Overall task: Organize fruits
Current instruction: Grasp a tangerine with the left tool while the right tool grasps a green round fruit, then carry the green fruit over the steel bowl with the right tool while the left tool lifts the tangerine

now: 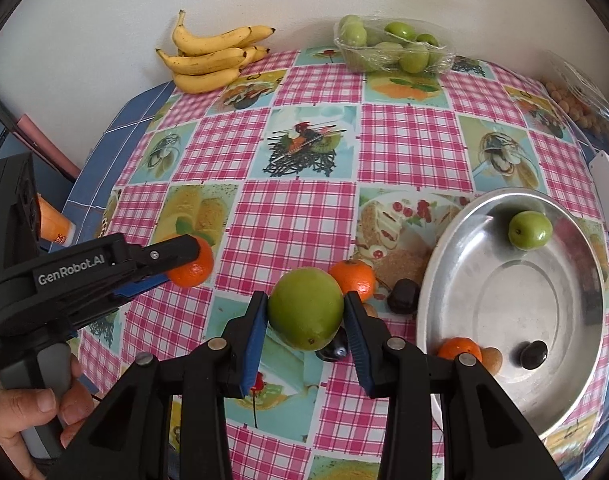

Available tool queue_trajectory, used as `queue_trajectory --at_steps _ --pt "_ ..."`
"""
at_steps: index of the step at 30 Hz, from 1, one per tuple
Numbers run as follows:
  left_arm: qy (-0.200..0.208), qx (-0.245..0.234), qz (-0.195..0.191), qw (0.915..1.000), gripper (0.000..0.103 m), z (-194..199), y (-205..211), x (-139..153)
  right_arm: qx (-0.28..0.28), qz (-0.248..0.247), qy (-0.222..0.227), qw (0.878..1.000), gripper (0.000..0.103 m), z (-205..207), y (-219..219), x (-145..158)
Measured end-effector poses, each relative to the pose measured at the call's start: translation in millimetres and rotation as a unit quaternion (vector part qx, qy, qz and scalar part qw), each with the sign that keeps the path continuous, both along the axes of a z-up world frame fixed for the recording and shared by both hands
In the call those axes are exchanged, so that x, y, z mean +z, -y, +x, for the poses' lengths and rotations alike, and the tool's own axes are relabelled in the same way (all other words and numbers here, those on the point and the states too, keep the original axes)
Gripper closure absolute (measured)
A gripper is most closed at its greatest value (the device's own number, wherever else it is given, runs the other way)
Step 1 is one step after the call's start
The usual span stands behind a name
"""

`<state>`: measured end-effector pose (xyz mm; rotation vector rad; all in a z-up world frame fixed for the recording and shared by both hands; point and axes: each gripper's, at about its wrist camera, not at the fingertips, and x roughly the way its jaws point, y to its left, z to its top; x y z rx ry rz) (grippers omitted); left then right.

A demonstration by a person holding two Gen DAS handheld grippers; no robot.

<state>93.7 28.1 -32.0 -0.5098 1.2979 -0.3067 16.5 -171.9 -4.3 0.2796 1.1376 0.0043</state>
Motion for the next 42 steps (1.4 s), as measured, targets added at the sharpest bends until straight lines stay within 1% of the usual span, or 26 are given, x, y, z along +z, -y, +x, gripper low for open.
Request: queue_trajectory --at_steps 5,8,14,20,22,25,31,35,39,42 --pt "0.004 -0.005 0.008 0.9999 0.061 -1.8 4.9 1.9 -0.024 -0.002 -0.001 1.0 0.063 -4.7 17.5 3.1" --pt "0.009 -0.01 0.013 0.9998 0.061 -3.1 9.3 3.9 -0.039 0.006 0.0 0.999 0.063 -8.1 31.4 4.6" --pt "0.015 -0.036 0.025 0.9989 0.061 -8.3 28.5 5.7 -0.08 0.0 0.001 0.997 0.063 -17.8 63.0 6.9" --pt "0.024 -0.065 0.038 0.9969 0.061 -17.0 51.2 8.7 -0.131 0.002 -0.004 0.991 0.063 -31.4 100.6 4.8" --pt "0.027 -0.077 0.041 0.9958 0.061 -20.8 59.4 10.0 -0.146 0.001 -0.007 0.989 0.063 -35.9 112.6 2.9" --pt "0.034 -0.096 0.048 0.9936 0.061 -26.4 73.4 12.7 -0.177 0.014 -0.011 0.984 0.063 -45.8 136.0 -1.8" --pt "0.043 -0.133 0.052 0.9889 0.061 -39.2 102.5 16.9 -0.203 0.006 -0.018 0.979 0.063 -54.1 155.0 -5.7" --pt "0.05 -0.16 0.054 0.9844 0.061 -47.8 121.4 19.6 -0.223 0.014 -0.022 0.975 0.063 -62.0 170.6 -10.0" --pt "0.051 -0.176 0.06 0.9813 0.061 -52.9 134.3 19.0 -0.238 0.017 -0.026 0.971 0.063 -68.5 181.6 -14.4" --pt "0.051 -0.188 0.053 0.9793 0.063 -54.8 143.9 18.1 -0.243 0.022 -0.03 0.969 0.063 -70.9 186.7 -18.9"
